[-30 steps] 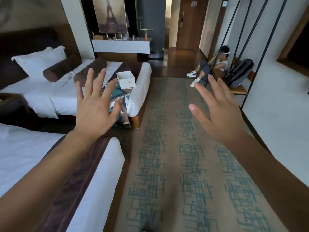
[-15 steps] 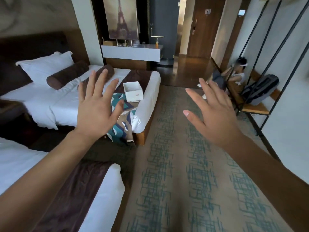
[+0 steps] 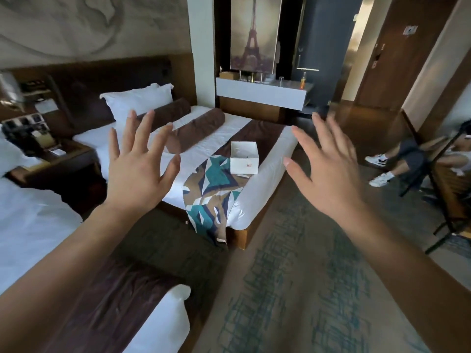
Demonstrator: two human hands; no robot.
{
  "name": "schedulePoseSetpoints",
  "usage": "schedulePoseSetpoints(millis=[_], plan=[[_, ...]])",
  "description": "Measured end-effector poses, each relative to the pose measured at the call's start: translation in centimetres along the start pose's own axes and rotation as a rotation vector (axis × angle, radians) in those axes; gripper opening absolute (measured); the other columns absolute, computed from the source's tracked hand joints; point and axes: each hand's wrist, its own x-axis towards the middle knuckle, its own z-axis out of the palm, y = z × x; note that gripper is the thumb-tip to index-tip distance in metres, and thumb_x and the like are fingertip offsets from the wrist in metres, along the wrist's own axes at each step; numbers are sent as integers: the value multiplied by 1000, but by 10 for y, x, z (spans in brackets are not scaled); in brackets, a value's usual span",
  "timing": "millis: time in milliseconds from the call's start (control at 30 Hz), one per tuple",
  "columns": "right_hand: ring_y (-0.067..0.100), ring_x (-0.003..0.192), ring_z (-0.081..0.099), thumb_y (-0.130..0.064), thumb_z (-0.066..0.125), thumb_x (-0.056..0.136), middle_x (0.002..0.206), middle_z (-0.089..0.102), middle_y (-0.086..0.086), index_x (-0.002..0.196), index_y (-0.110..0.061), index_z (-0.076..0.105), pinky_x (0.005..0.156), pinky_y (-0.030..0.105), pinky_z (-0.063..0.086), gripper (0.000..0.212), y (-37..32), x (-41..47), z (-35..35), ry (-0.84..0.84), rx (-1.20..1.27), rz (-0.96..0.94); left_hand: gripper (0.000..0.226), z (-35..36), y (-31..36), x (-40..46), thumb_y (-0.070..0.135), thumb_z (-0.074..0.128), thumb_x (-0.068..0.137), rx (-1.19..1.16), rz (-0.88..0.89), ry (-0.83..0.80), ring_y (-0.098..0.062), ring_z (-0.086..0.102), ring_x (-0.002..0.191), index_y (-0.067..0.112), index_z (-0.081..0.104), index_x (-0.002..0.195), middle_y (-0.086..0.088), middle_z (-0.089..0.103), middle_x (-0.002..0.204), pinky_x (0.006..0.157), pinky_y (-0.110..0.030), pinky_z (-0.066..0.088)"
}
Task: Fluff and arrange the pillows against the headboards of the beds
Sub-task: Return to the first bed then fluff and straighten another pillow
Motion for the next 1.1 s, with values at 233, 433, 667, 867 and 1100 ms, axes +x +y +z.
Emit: schedulePoseSetpoints(millis=[233,433,667,867,1100], plan=[[37,157,13,-66,30,99,171,17,8,157,-37,32,123,59,15,65,14,94,100,-50,-50,-135,64,81,-30,61,57,31,103,34,-75,13,-35,4,163,25,37,158,-10,18,174,127,-66,7],[38,157,16,-66,32,99,170,20,9,157,-35,36,123,58,14,66,8,182,184,-46,-46,-171,65,166,-83,146,58,31,103,82,-82,11,-37,6,162,24,37,158,-11,20,173,126,-67,7],[36,158,12,-68,24,100,171,17,7,158,-35,33,124,58,12,68,10,276,236,-23,-62,-159,63,230,-113,235,55,33,104,63,-66,27,-36,6,162,24,38,159,-11,22,172,127,-68,8],[35,158,11,-63,30,101,171,17,9,151,-34,48,124,59,16,60,-6,360,317,-30,33,-271,70,285,-158,275,64,21,102,94,-172,-23,-35,4,162,27,35,160,-9,18,174,128,-66,7],[36,157,13,-63,31,100,171,18,9,151,-34,48,123,59,17,61,-27,466,438,-60,147,-402,68,334,-212,317,62,21,101,223,-307,-54,-37,5,162,32,40,158,-10,19,174,126,-69,8]])
